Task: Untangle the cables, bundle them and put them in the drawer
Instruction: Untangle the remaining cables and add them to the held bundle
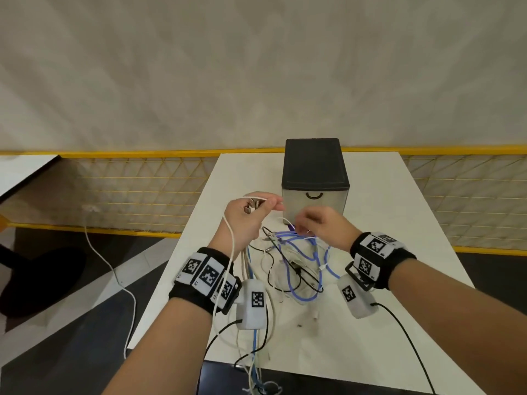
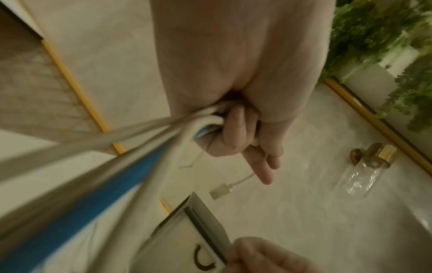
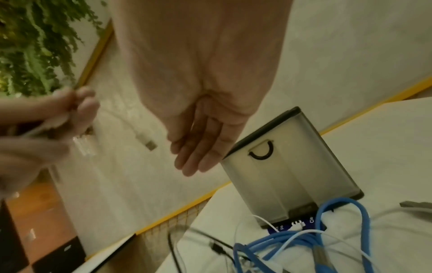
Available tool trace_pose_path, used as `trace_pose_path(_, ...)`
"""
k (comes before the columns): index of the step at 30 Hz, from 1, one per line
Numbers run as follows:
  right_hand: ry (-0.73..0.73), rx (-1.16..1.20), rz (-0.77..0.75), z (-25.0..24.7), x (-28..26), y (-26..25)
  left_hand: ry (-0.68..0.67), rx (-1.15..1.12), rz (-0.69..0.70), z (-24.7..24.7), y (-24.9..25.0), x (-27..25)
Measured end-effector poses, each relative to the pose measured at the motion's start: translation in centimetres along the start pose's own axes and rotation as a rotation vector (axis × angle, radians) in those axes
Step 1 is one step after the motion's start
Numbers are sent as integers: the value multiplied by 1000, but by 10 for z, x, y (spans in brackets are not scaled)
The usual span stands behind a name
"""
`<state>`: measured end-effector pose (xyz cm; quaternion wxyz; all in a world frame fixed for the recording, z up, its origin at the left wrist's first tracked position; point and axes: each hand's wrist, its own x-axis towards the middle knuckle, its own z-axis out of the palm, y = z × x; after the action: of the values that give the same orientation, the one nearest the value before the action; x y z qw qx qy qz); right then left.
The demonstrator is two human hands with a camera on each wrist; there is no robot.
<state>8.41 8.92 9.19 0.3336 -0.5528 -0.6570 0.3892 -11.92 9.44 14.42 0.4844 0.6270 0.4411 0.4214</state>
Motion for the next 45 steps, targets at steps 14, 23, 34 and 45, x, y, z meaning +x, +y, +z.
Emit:
trace_pose_path(14,62,606,51,3,1,-52,-189,293,192,14,-21,-2)
trace_pose_path(23,19,280,-68,18,-19,-60,101,-100,34,15,0,-2)
trace_pose_path(34,-245,-52,-78,31,-64,-28,354,-590,-90,-25,8,-6)
trace_pose_path(45,49,-114,-104,-6,-62,-69,-30,185,-186,-11,22,-50)
